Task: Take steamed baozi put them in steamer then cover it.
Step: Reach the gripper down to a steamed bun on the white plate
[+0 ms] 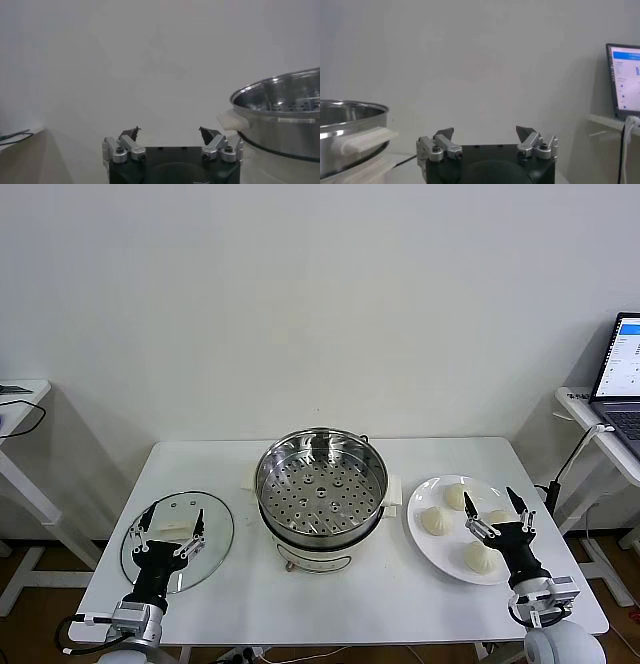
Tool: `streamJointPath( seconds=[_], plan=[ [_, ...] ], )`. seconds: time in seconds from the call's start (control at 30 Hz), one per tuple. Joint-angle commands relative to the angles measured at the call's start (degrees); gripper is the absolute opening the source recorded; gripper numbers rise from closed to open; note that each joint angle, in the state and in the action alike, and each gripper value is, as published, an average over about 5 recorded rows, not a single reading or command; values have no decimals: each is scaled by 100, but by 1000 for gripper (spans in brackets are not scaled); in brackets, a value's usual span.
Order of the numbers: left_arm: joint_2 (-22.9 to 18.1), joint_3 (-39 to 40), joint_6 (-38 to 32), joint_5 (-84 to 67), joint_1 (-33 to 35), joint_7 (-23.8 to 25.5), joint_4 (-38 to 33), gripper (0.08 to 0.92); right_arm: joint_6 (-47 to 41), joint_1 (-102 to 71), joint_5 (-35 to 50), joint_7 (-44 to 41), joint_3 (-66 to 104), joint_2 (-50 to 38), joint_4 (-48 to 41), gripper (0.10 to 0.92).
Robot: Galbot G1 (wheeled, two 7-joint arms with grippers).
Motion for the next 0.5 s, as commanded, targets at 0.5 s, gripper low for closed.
streamJointPath(
  seconds=[0.5],
  plan=[
    [175,15,-31,11,-6,-13,-90,823,-1287,2423,-2475,-1348,-1620,-3467,-1183,823]
  ],
)
